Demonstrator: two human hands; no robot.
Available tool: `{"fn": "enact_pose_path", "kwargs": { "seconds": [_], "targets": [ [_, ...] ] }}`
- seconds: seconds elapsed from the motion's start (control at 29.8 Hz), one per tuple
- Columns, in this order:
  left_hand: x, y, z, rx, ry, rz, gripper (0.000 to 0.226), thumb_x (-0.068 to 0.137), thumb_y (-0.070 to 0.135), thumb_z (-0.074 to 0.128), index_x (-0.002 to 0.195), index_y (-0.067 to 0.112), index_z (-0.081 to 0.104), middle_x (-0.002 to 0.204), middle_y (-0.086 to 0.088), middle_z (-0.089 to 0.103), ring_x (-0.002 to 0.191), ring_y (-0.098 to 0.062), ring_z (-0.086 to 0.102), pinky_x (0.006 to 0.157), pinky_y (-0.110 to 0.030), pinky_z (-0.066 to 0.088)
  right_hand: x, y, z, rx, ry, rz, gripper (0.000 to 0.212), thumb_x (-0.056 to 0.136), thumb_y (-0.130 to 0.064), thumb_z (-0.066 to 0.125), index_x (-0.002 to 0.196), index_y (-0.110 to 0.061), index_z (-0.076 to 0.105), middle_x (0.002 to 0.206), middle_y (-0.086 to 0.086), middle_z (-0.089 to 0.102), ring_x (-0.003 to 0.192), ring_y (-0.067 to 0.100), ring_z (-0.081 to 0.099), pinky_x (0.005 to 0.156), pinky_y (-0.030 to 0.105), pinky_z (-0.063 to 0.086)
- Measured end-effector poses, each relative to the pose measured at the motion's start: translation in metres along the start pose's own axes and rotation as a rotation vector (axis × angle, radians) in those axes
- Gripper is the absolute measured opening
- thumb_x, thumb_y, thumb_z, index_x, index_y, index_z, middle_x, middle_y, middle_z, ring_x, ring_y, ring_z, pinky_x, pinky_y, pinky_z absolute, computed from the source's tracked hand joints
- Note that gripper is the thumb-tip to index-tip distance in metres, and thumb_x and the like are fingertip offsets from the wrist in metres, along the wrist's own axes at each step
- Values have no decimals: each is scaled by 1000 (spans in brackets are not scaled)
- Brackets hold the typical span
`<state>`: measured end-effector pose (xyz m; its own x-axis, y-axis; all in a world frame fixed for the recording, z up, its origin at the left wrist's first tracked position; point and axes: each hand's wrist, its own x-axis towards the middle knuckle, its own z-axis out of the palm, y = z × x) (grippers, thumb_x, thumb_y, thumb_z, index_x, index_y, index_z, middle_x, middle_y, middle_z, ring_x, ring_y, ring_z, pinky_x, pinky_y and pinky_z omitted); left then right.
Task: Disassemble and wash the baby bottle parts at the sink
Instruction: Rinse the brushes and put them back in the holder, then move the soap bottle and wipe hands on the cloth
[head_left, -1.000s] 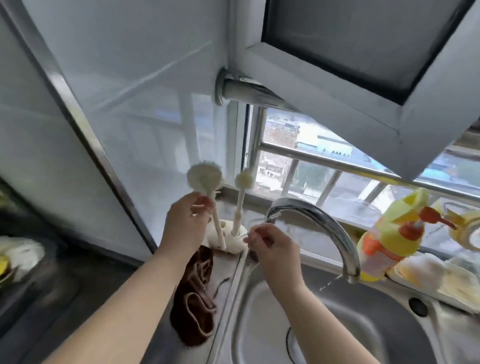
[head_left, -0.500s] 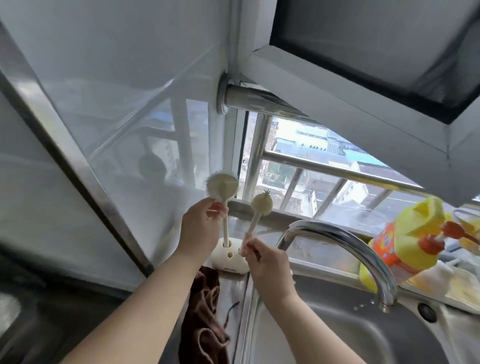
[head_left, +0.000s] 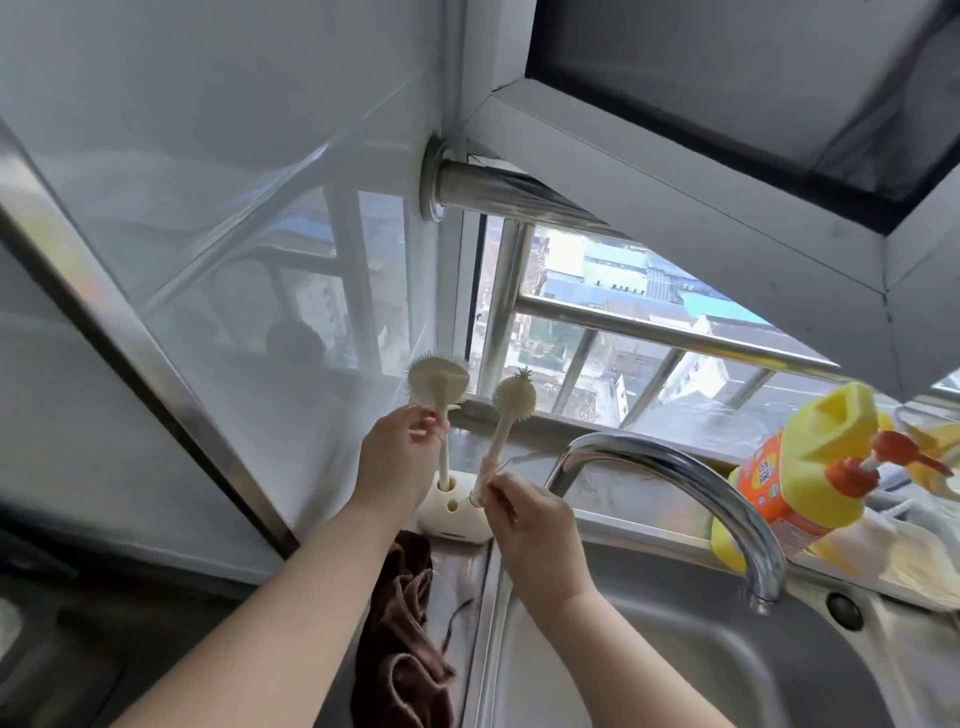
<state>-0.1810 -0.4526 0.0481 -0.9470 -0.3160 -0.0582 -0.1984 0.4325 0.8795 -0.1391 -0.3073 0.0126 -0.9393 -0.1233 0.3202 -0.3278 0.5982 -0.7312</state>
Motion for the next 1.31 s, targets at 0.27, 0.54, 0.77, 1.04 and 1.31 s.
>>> {"fn": "enact_pose_path", "kwargs": {
  "seconds": [0.27, 0.54, 0.77, 1.04, 1.31],
  "targets": [
    [1, -6, 5, 17, -37, 5, 16, 90, 25, 60, 99, 16, 69, 87, 5, 63, 76, -8, 58, 71, -20, 46, 7, 12, 23, -80, -144, 142, 19, 94, -15, 50, 82, -4, 60, 77, 8, 66, 73, 21, 62, 68, 28, 45],
    [-30, -33, 8, 77, -126, -120, 24, 92, 25, 56, 114, 17, 59, 93, 5, 60, 91, -15, 60, 82, -25, 45, -7, 12, 34, -99, -340, 426, 24, 91, -22, 52, 109, -13, 65, 97, 8, 69, 92, 23, 63, 83, 30, 50],
    [-125, -44, 42, 241, -383, 81, 22, 84, 22, 65, 84, 41, 54, 80, 12, 63, 78, -3, 58, 65, -3, 39, -102, 54, -61, -38, -458, 497, 23, 83, -24, 63, 104, -24, 70, 56, -31, 57, 61, -13, 57, 81, 10, 48],
    [-191, 3, 149, 266, -624, 242, 17, 81, 36, 56, 85, 47, 44, 78, 19, 58, 75, 13, 53, 71, -10, 41, -135, 123, -202, -172, -269, 569, 23, 86, -26, 62, 108, -23, 68, 70, -20, 60, 73, -9, 60, 71, 1, 39],
    [-203, 91, 222, 208, -415, 363, 22, 88, 24, 59, 109, 28, 57, 88, 13, 59, 72, 0, 55, 71, -17, 43, -98, 146, -313, -265, -97, 458, 23, 88, -21, 62, 109, -19, 68, 83, -9, 66, 79, 4, 61, 74, 10, 43]
  ]
}}
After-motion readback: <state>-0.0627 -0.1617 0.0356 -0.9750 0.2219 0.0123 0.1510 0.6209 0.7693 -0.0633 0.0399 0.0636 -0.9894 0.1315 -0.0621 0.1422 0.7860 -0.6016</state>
